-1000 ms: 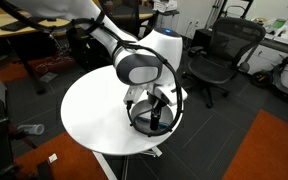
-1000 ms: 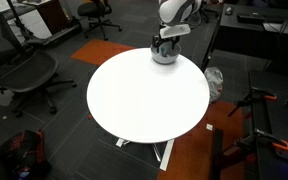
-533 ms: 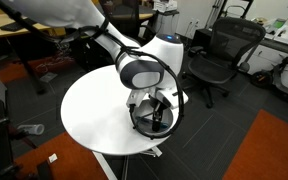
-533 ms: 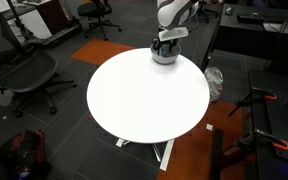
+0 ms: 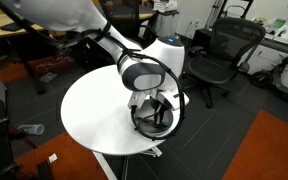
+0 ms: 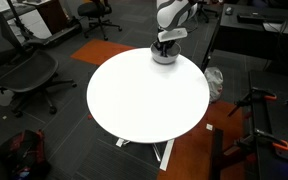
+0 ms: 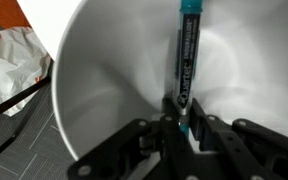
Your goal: Put the marker on the table
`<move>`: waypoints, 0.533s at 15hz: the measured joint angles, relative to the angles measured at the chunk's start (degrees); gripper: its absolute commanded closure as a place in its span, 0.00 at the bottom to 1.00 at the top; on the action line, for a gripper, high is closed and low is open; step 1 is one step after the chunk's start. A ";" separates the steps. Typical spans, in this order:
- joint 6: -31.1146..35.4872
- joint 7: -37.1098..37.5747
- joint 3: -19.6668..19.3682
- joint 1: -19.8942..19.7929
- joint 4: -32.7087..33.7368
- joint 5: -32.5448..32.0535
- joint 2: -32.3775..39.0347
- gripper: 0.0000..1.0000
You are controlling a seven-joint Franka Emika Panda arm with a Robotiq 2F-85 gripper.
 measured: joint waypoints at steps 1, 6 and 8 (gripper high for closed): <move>-0.16 0.00 -0.07 0.07 0.03 0.00 0.00 0.95; -1.11 0.14 -1.09 1.35 -0.13 0.00 -0.88 0.95; -1.18 0.14 -1.88 2.44 -0.84 -0.01 -2.10 0.95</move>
